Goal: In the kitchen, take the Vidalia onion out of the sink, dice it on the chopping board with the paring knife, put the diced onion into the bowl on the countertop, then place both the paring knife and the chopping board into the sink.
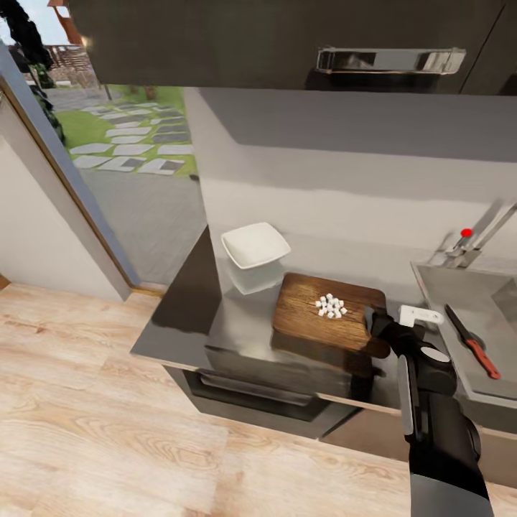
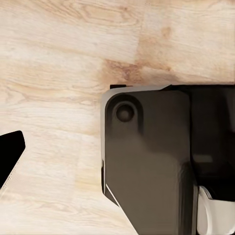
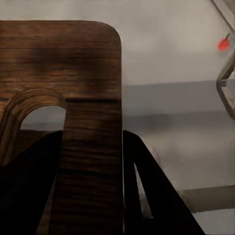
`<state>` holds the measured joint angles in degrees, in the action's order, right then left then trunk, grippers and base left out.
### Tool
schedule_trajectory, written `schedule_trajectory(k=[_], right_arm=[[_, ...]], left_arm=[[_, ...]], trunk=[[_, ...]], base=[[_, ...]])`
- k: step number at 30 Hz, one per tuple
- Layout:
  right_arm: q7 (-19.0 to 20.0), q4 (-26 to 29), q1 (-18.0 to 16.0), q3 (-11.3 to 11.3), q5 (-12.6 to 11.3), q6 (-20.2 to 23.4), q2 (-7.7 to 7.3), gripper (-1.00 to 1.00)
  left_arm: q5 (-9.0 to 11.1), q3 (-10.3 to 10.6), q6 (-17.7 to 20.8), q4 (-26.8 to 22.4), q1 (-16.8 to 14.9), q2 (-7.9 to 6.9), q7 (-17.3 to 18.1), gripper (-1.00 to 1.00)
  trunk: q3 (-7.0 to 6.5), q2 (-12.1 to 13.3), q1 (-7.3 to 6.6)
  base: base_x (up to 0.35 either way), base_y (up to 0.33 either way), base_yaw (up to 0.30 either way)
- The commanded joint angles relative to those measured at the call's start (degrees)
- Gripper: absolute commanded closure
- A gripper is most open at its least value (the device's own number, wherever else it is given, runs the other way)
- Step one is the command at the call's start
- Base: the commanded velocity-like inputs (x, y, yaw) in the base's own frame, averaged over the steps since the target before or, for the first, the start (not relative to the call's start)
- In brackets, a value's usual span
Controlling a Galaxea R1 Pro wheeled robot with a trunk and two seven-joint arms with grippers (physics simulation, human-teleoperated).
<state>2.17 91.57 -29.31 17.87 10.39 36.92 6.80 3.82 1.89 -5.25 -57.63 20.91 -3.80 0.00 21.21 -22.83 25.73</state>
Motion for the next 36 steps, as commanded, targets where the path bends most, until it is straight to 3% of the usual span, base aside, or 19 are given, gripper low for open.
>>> schedule_trajectory(k=[1,11,17,36], right_arm=[[0.2,0.1,0.0,0.1,0.4,0.4,0.06,1.0],[0.1,0.1,0.0,0.1,0.5,1.2,-0.03,1.0],[0.1,0.1,0.0,0.1,3.2,1.2,0.19,1.0],[0.1,0.1,0.0,0.1,3.3,1.2,0.14,1.0]], left_arm=[[0.4,0.1,-0.1,0.0,0.0,-0.06,0.0,-1.0],[0.4,0.2,-0.1,0.1,0.0,-0.06,0.0,-1.0],[0.4,0.2,-0.1,0.1,0.0,-0.06,0.0,-1.0],[0.4,0.2,-0.1,0.2,0.0,-0.06,0.0,-1.0]], trunk=[[-0.01,-0.1,0.05],[-0.92,-0.1,0.05],[-1.47,-0.1,0.05],[-3.2,-0.1,0.05]], base=[[0.162,0.189,0.0],[0.07,0.073,0.0],[0.0,0.0,0.0],[0.05,0.021,0.0]])
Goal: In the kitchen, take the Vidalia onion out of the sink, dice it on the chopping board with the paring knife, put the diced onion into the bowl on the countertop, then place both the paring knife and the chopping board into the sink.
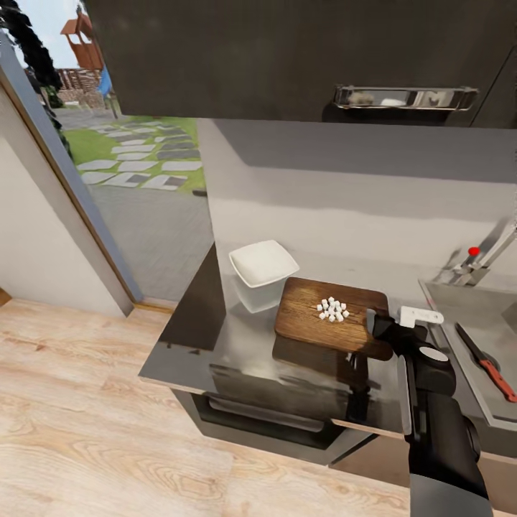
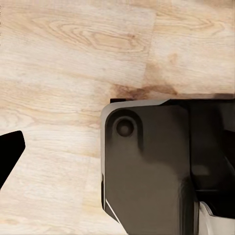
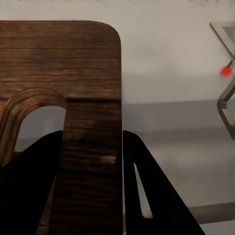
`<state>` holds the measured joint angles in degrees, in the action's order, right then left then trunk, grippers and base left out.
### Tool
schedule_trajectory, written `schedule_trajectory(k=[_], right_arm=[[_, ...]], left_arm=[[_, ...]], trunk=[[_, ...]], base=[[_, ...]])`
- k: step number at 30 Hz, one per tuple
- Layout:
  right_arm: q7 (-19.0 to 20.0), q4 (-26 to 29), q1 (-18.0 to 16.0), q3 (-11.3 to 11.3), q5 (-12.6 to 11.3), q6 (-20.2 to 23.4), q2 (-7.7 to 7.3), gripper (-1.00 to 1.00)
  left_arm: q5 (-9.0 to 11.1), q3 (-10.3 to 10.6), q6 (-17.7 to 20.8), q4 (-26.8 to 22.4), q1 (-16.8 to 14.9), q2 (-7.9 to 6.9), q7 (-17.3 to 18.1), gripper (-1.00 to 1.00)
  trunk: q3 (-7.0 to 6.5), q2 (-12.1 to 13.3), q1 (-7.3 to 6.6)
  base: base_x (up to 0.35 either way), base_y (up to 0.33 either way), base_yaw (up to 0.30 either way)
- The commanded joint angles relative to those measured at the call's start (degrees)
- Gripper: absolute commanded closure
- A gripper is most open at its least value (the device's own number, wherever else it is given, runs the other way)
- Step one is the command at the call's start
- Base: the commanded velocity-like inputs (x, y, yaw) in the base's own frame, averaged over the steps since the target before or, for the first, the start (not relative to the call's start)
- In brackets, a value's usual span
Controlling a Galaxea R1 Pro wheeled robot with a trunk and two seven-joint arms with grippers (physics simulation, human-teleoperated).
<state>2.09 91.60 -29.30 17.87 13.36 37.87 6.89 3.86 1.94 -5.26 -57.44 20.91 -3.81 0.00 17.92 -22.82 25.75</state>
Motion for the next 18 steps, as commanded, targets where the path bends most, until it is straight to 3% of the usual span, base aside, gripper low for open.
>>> schedule_trajectory(k=[1,18], right_arm=[[0.2,0.1,-0.1,0.1,0.3,0.3,0.05,1.0],[0.2,0.1,-0.1,0.1,0.3,0.4,0.05,1.0]], left_arm=[[0.4,0.2,-0.1,0.0,0.0,-0.06,0.0,-1.0],[0.4,0.1,-0.1,0.0,0.0,-0.06,0.0,-1.0]], trunk=[[0.0,-0.1,0.04],[-1.55,-0.1,0.04]], base=[[0.0,0.0,0.0],[0.07,0.0,0.0]])
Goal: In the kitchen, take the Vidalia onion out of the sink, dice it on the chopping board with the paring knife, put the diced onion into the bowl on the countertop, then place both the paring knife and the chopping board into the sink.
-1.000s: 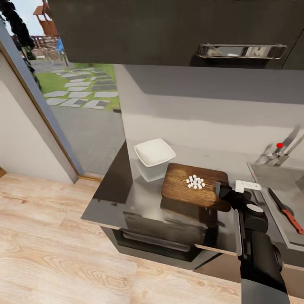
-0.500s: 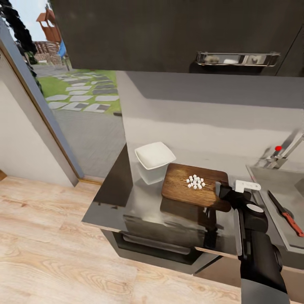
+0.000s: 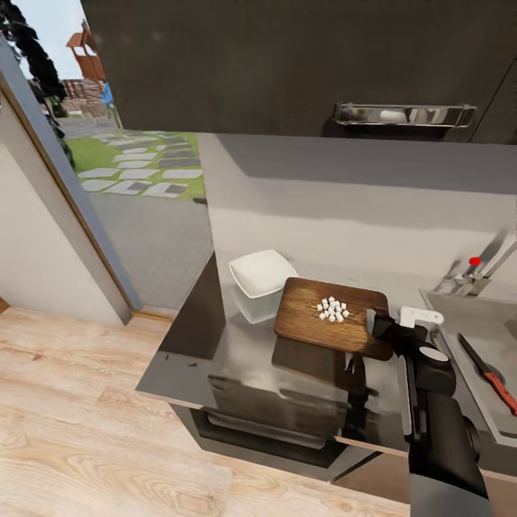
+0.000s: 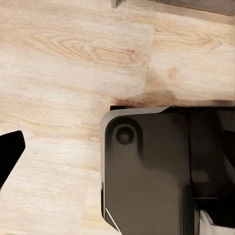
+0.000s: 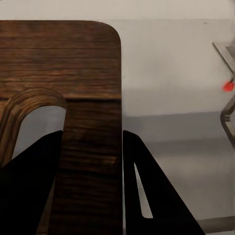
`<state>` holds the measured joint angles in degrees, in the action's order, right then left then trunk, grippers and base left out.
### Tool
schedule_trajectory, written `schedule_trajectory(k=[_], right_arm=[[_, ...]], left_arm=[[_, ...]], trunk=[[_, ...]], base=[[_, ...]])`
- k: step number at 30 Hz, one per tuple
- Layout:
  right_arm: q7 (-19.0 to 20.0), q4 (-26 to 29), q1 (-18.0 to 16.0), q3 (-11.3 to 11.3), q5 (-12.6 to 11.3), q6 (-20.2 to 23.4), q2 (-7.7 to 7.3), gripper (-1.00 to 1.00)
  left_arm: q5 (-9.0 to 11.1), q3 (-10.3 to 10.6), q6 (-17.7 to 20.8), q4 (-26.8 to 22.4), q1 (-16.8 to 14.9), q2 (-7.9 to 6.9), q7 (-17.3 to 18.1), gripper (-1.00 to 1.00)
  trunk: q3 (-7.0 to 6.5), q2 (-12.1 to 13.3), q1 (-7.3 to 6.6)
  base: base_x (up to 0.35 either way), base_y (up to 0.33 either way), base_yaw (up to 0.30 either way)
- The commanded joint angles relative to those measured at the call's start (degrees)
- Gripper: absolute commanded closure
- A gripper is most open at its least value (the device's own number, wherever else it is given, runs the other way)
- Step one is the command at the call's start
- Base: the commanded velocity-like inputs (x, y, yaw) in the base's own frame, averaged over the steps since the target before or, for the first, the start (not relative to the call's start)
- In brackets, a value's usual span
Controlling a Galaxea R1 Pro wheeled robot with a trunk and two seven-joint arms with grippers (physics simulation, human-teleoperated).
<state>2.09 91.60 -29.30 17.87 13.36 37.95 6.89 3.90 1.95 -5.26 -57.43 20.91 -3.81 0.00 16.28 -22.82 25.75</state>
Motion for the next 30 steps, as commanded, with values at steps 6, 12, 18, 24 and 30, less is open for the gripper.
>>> schedule_trajectory(k=[6,12,18,24,30], right_arm=[[0.2,0.1,-0.1,0.1,0.3,0.3,0.05,1.0],[0.2,0.1,-0.1,0.1,0.3,1.3,-0.02,1.0],[0.2,0.1,-0.1,0.1,0.4,1.3,-0.04,1.0],[0.2,0.1,-0.1,0.1,0.5,1.4,-0.04,1.0],[0.2,0.1,-0.1,0.1,0.5,2.4,-0.14,1.0]], left_arm=[[0.4,0.1,-0.1,0.0,0.0,-0.06,0.0,-1.0],[0.4,0.1,-0.1,0.0,0.0,-0.06,0.0,-1.0],[0.4,0.1,-0.1,0.0,0.0,-0.06,0.0,-1.0],[0.4,0.1,-0.1,0.0,0.0,-0.06,0.0,-1.0],[0.4,0.2,-0.1,0.0,0.0,-0.06,0.0,-1.0]], trunk=[[-0.46,-0.1,0.04],[-1.0,-0.1,0.04],[-1.55,-0.1,0.04],[-2.09,-0.1,0.04],[-2.38,-0.1,0.04]], base=[[0.161,0.068,0.0],[0.272,0.128,0.0],[0.276,0.135,0.0],[0.264,0.144,0.0],[0.062,0.037,0.0]])
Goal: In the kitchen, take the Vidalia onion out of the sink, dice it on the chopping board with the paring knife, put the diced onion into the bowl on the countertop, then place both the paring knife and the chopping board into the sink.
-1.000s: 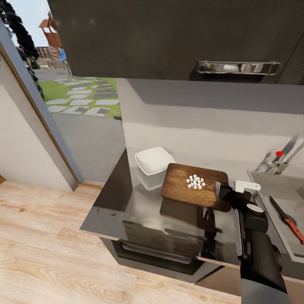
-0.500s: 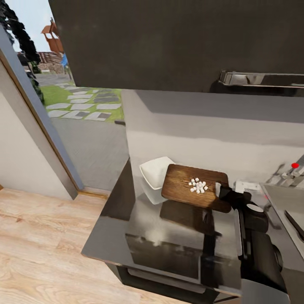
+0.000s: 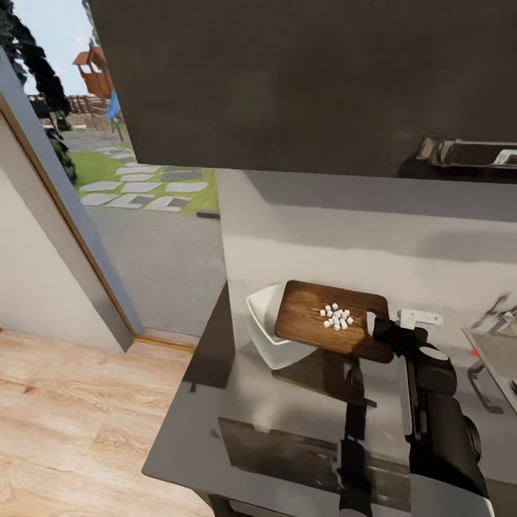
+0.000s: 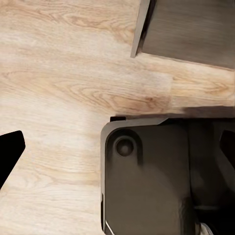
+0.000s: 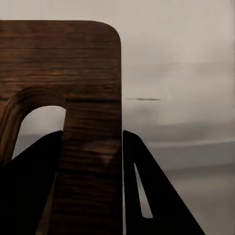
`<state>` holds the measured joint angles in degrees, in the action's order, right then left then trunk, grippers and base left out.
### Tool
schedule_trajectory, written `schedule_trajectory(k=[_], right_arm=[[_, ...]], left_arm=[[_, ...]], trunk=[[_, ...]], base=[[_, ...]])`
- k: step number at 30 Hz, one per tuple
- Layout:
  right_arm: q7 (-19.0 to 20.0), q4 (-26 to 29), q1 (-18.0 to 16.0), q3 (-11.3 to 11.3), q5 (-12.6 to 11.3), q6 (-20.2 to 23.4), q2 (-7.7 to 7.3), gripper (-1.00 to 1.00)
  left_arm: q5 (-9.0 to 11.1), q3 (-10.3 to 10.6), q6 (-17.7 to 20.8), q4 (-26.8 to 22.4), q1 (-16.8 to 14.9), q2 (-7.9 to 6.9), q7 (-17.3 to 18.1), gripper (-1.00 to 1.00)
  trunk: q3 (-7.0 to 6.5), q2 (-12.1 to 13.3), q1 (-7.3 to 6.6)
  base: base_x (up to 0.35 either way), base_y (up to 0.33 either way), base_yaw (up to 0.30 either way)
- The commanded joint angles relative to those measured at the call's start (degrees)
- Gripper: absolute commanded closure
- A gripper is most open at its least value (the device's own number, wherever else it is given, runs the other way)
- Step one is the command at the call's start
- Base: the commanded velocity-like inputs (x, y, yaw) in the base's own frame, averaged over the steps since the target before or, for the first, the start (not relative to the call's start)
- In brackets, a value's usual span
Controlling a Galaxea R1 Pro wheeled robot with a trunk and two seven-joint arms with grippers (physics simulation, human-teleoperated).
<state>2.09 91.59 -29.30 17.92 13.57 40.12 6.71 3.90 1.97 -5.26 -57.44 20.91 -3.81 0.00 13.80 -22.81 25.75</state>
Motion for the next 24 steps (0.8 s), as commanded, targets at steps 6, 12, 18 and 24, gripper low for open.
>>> schedule_trajectory(k=[6,12,18,24], right_arm=[[0.1,0.1,-0.1,0.0,3.5,0.4,0.07,1.0],[0.1,0.1,-0.1,0.0,5.9,1.2,0.39,1.0],[0.1,0.1,-0.1,0.3,5.9,4.7,0.11,1.0],[0.2,0.3,-0.1,0.3,5.9,4.9,0.14,1.0]], left_arm=[[0.4,0.1,-0.1,0.0,0.0,-0.06,0.0,-1.0],[0.4,0.1,-0.1,0.0,0.0,-0.06,0.0,-1.0],[0.4,0.1,-0.1,0.1,0.0,-0.06,0.0,-1.0],[0.4,0.1,-0.1,0.5,0.0,-0.06,0.0,-1.0]], trunk=[[0.08,-0.1,0.04],[0.08,-0.1,0.04],[0.08,-0.1,0.04],[0.08,-0.1,0.04]], base=[[0.001,0.001,0.0],[0.0,0.0,0.0],[0.0,0.0,0.0],[0.0,0.0,0.0]])
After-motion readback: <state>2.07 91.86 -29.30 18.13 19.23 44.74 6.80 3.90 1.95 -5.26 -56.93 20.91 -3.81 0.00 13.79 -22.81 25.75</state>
